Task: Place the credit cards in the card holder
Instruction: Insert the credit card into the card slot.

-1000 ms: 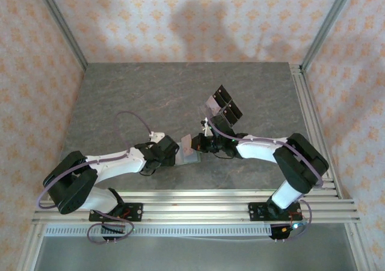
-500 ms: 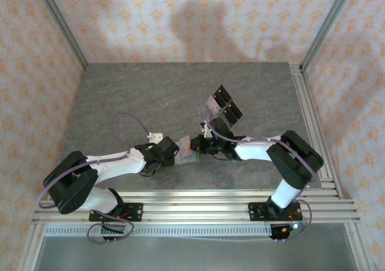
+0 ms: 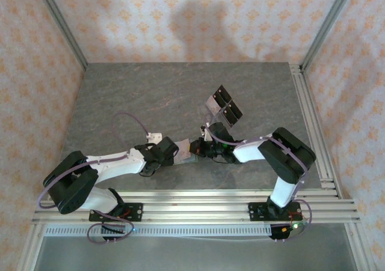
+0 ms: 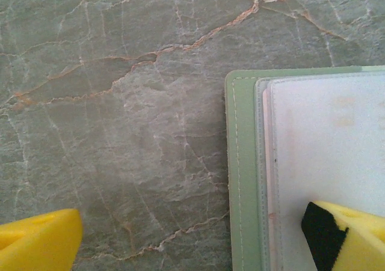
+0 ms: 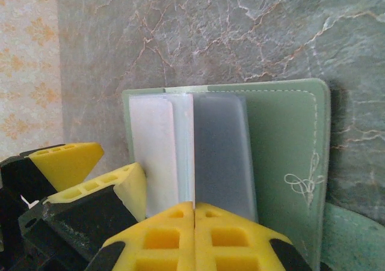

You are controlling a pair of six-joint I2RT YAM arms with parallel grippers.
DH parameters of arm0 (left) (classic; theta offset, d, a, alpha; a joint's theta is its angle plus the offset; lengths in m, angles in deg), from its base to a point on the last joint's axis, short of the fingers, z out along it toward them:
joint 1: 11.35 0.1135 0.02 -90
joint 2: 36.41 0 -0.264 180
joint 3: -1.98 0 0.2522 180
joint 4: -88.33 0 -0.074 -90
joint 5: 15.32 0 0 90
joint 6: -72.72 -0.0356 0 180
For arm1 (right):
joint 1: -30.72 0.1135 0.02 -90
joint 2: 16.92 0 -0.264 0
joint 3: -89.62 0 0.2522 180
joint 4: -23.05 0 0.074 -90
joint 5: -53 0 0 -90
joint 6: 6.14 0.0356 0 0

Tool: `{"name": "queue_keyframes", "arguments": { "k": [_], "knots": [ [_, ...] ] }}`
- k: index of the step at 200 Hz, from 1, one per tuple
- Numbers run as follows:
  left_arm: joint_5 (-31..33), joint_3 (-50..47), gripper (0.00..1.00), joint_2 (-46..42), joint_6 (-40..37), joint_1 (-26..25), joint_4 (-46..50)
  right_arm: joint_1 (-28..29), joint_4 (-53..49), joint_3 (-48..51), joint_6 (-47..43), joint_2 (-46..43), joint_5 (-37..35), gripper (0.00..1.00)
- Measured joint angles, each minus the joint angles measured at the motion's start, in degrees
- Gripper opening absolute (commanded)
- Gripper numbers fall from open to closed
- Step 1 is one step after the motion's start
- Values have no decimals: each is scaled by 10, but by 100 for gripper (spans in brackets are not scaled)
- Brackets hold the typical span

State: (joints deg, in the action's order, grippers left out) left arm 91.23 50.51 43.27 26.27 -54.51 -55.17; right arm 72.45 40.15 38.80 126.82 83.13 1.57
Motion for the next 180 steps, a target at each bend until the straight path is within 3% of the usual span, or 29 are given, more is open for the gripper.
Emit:
{"name": "queue_keyframes", "arguments": {
  "k": [180],
  "knots": [
    [3,-1,96,2,0,0,-2,1,117,30,51,44,21,0]
  ]
}}
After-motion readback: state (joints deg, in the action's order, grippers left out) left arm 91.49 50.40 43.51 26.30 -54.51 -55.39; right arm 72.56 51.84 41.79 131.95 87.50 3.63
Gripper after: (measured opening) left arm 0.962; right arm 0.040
